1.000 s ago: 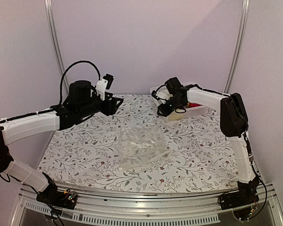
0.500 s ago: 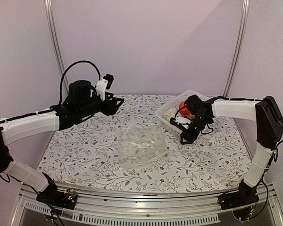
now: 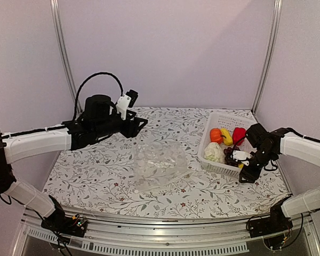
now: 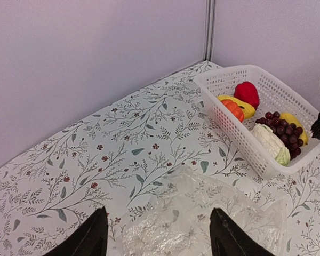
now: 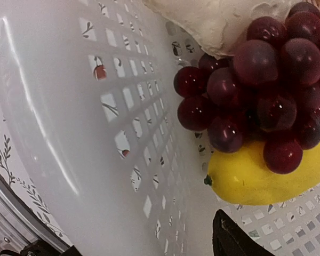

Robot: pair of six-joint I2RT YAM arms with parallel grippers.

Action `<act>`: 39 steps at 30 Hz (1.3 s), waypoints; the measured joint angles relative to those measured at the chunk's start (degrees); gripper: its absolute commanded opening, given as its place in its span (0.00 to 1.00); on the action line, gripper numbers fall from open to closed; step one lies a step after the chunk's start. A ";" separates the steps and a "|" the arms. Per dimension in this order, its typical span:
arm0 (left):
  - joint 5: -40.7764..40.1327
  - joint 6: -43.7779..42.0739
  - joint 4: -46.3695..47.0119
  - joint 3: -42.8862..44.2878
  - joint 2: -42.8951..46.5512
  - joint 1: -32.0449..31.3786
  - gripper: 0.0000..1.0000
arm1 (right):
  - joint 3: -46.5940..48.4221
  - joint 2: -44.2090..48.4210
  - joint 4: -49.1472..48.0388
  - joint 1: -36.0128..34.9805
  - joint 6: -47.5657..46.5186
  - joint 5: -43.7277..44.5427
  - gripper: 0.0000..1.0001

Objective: Place the food in the zip-top bag and seal the zipper
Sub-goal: Move the bin to the center of the board, then adjust the bin at the center of the board.

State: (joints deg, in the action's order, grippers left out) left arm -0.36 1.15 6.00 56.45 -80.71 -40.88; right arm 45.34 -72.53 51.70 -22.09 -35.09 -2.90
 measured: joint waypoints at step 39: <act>-27.45 -0.70 -19.54 -4.92 -3.58 -30.32 0.87 | 8.61 -9.55 -18.69 -12.94 7.06 -2.43 0.61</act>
State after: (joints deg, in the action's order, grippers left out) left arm -27.81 0.45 -13.54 51.53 -84.29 -71.20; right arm 53.95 -82.08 33.01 -35.03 -28.03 -5.32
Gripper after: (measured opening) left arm 0.813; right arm 0.607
